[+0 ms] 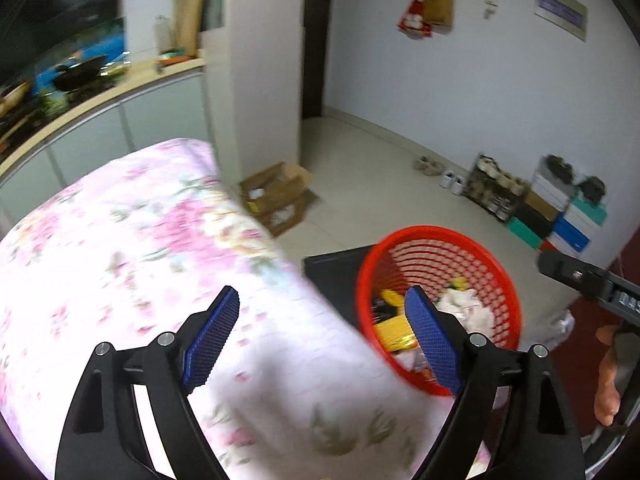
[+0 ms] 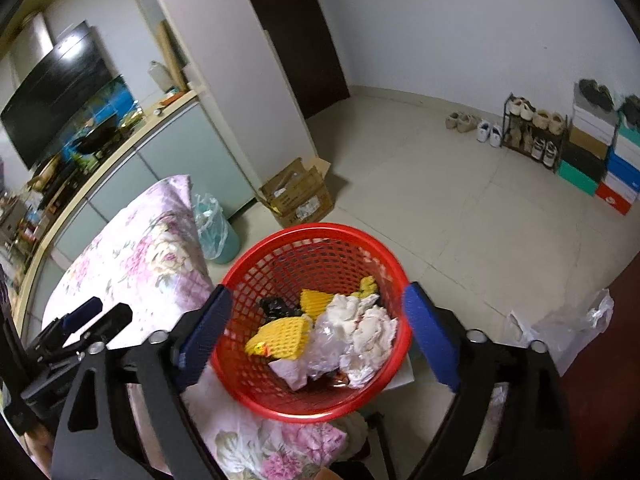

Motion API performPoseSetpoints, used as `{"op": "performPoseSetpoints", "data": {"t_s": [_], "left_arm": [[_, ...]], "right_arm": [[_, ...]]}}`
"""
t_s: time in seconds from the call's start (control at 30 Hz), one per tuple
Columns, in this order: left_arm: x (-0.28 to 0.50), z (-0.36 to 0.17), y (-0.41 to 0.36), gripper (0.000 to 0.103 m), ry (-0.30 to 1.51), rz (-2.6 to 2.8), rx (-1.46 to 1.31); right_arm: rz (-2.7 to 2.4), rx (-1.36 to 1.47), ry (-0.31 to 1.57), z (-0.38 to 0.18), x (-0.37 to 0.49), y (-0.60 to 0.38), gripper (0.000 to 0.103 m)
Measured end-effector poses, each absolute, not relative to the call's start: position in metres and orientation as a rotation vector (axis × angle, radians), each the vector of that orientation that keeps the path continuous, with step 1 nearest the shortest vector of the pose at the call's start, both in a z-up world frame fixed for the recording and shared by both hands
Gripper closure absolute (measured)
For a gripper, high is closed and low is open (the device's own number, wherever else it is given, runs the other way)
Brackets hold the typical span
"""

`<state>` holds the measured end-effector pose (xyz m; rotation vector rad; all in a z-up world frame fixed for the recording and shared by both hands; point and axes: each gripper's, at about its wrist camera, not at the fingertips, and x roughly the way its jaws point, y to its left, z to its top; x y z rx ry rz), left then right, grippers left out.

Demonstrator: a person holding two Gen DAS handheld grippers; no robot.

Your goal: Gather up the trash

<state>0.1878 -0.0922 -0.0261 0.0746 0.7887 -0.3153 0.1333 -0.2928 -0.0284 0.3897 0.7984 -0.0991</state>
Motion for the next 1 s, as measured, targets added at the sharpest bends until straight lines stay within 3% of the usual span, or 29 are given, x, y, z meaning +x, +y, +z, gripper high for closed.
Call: {"op": "performPoseSetpoints", "data": {"t_s": [0.23,1.0], "left_arm": [[0.159,-0.019,-0.061,0.021,0.766,-0.221,0.069],[0.083,-0.011,0.007,0.016,0.628,0.017,0.002]], "right_arm": [[-0.043,0.299,0.758,-0.021,0.117,-0.251,0.007],[0.063,0.115,0.602,0.0,0.064,-0.171,0.007]]}}
